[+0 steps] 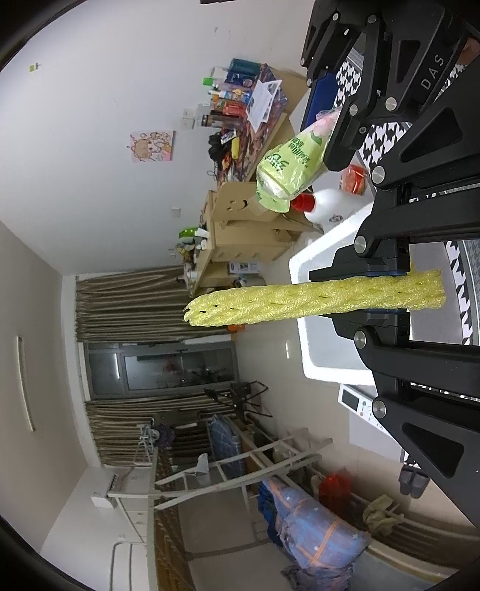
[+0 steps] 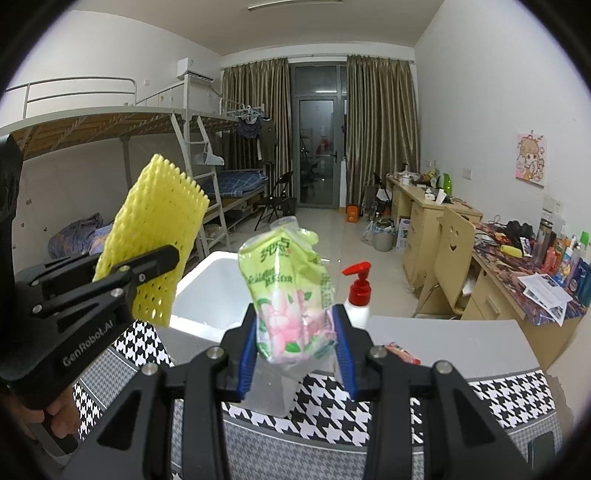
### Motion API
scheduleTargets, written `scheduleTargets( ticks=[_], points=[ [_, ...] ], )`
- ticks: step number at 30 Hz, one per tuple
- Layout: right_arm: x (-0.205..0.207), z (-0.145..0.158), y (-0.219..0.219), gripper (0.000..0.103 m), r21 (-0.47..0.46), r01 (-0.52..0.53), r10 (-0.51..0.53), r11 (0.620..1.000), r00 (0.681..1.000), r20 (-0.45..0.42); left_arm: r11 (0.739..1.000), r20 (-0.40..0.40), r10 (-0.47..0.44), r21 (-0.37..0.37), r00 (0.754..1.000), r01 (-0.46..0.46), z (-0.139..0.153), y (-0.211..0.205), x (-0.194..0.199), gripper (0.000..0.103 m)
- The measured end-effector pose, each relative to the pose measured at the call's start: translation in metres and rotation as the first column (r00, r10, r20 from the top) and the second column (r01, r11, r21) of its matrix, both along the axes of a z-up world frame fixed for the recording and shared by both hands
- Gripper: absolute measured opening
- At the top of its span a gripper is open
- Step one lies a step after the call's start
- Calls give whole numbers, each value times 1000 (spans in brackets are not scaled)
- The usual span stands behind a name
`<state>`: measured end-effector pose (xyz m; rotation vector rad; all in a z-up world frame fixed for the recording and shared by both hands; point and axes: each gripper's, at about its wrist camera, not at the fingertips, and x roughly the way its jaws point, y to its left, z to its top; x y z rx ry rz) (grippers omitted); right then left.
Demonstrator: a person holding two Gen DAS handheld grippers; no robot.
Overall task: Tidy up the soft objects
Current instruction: 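Carry the yellow net and soap packet in both tools over the foam box, then open the left tool to drop the yellow net into the box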
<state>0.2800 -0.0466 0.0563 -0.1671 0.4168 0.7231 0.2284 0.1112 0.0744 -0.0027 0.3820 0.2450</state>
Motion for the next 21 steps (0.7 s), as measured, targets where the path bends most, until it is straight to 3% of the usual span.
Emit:
scheduleTargets(
  ticks=[21],
  points=[
    [27, -6, 27, 43, -41, -19, 18, 999, 1000, -22, 998, -59, 24, -49, 998, -27, -16, 32, 40, 11]
  ],
)
